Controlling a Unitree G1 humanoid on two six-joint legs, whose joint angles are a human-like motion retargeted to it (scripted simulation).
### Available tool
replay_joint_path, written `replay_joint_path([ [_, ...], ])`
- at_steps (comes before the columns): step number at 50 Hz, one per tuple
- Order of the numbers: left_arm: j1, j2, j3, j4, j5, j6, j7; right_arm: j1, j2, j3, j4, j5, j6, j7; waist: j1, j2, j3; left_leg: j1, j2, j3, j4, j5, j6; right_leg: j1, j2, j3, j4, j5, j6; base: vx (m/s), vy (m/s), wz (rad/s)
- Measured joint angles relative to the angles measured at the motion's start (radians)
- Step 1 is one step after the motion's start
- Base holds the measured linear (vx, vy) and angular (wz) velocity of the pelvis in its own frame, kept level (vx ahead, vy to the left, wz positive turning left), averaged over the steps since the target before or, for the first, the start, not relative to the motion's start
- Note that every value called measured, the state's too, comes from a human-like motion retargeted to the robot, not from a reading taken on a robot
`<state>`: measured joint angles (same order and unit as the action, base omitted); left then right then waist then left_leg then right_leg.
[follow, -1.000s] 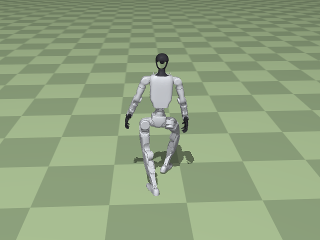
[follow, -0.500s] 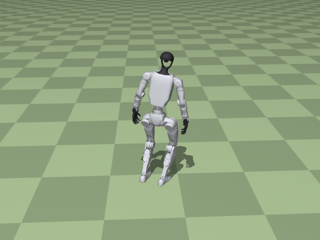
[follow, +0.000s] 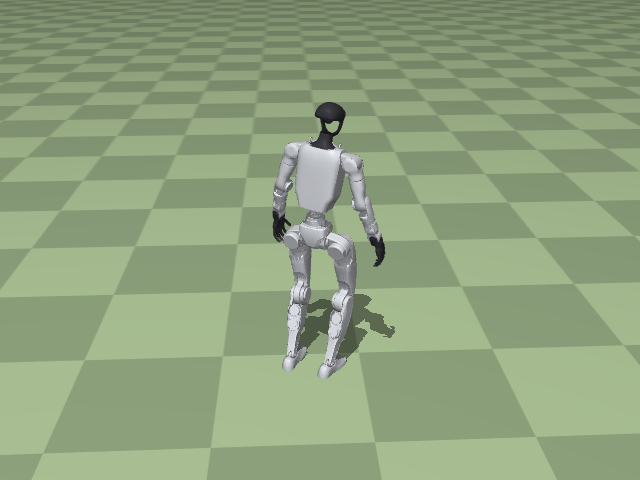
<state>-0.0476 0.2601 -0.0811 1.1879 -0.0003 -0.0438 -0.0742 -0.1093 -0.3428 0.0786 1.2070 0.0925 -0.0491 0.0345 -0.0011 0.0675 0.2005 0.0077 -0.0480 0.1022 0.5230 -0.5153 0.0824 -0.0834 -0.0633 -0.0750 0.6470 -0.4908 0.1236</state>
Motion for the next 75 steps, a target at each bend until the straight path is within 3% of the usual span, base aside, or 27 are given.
replay_joint_path([
  [21,0.036,0.01,0.001,-0.135,0.007,-0.023,0.046,-0.004,0.028,0.008,-0.007,-0.005,-0.004,-0.077,-0.038,-0.051,0.015,0.02,-0.024,0.068,0.096,-0.05,0.03,0.001,-0.024,0.074,0.064,-0.064,0.028,0.04,0.03,-0.28],
  [27,0.046,0.043,-0.008,-0.266,0.05,-0.057,0.069,-0.013,0.032,0.028,-0.016,-0.023,-0.014,-0.11,-0.021,-0.034,0.021,-0.024,-0.014,0.094,0.194,-0.065,0.046,-0.02,-0.017,0.104,0.084,-0.077,0.042,0.1,0.08,-0.41],
  [33,0.085,0.161,0.044,-0.484,0.116,-0.108,0.131,-0.037,-0.002,0.018,-0.044,-0.028,-0.039,-0.154,-0.009,-0.026,0.033,-0.063,-0.028,0.127,0.284,-0.059,0.061,-0.087,-0.044,0.114,0.237,-0.123,0.064,0.13,0.09,-0.43],
  [35,0.108,0.233,0.098,-0.585,0.152,-0.123,0.162,-0.054,-0.02,0.004,-0.066,-0.024,-0.052,-0.17,-0.02,-0.037,0.041,-0.064,-0.048,0.141,0.292,-0.052,0.066,-0.145,-0.088,0.104,0.355,-0.083,0.081,0.18,0.08,-0.49],
  [37,0.132,0.315,0.171,-0.67,0.191,-0.133,0.197,-0.071,-0.04,-0.005,-0.095,-0.02,-0.066,-0.18,-0.03,-0.037,0.052,-0.058,-0.048,0.17,0.297,-0.041,0.062,-0.22,-0.206,0.026,0.508,0.023,0.02,0.21,0.08,-0.71],
  [40,0.168,0.449,0.311,-0.79,0.248,-0.138,0.256,-0.098,-0.073,-0.022,-0.147,-0.007,-0.084,-0.188,-0.081,-0.048,0.061,-0.065,-0.061,0.162,0.278,0.047,0.032,-0.346,-0.23,0.047,0.635,0.092,0.008,0.27,0.05,-0.29],
  [42,0.192,0.535,0.404,-0.86,0.277,-0.144,0.299,-0.101,-0.096,-0.031,-0.183,0.005,-0.092,-0.191,-0.114,-0.045,0.061,-0.075,-0.053,0.125,0.274,0.154,-0.017,-0.414,-0.196,0.058,0.638,0.135,0.016,0.33,0.01,-0.28],
  [45,0.223,0.647,0.525,-0.968,0.318,-0.157,0.367,-0.081,-0.127,-0.042,-0.23,0.022,-0.096,-0.194,-0.152,-0.027,0.05,-0.092,-0.04,0.07,0.298,0.231,-0.072,-0.485,-0.109,0.058,0.552,0.233,0.047,0.37,-0.01,-0.39],
  [50,0.236,0.775,0.667,-1.165,0.382,-0.188,0.44,-0.005,-0.159,-0.048,-0.278,0.03,-0.079,-0.166,-0.15,0.03,0.023,-0.176,0.028,0.003,0.489,0.229,-0.141,-0.498,0.08,0.031,0.291,0.51,0.138,0.4,-0.03,-0.68],
  [55,0.224,0.877,0.79,-1.337,0.423,-0.166,0.441,0.068,-0.197,-0.053,-0.292,0.003,-0.039,-0.08,-0.093,0.085,0.013,-0.223,0.155,0.009,0.814,0.186,-0.154,-0.406,0.221,-0.052,0.128,0.715,0.138,0.48,-0.07,-0.83],
  [58,0.258,0.921,0.881,-1.413,0.439,-0.147,0.417,0.113,-0.226,-0.073,-0.296,-0.006,-0.022,-0.027,-0.088,0.081,0.012,-0.224,0.155,0.011,0.973,0.169,-0.138,-0.358,0.212,-0.036,0.184,0.679,0.134,0.56,0.03,-0.38],
  [63,0.412,0.966,1.085,-1.512,0.466,-0.13,0.328,0.186,-0.253,-0.152,-0.305,0.022,-0.019,0.03,-0.107,0.064,0.021,-0.218,0.117,-0.008,1.081,0.266,-0.152,-0.293,0.172,-0.014,0.357,0.396,0.004,0.6,-0.02,-0.37],
  [67,0.516,0.93,1.157,-1.584,0.456,-0.135,0.24,0.23,-0.214,-0.213,-0.295,0.07,-0.032,0.03,-0.156,0.056,0.037,-0.174,0.063,-0.038,0.968,0.4,-0.194,-0.257,0.168,0.013,0.471,0.236,-0.055,0.6,-0.01,-0.57],
  [70,0.452,0.858,1.036,-1.604,0.414,-0.155,0.23,0.251,-0.151,-0.226,-0.255,0.12,-0.05,-0.007,-0.208,0.042,0.046,-0.104,-0.003,-0.076,0.824,0.515,-0.248,-0.262,0.151,0.014,0.551,0.261,-0.062,0.56,0.0,-0.53],
  [75,0.16,0.653,0.587,-1.432,0.309,-0.186,0.271,0.254,-0.06,-0.229,-0.114,0.228,-0.081,-0.096,-0.281,0.056,0.057,0.02,-0.076,-0.162,0.63,0.646,-0.341,-0.324,0.177,0.042,0.484,0.218,-0.05,0.53,0.01,-0.23],
])
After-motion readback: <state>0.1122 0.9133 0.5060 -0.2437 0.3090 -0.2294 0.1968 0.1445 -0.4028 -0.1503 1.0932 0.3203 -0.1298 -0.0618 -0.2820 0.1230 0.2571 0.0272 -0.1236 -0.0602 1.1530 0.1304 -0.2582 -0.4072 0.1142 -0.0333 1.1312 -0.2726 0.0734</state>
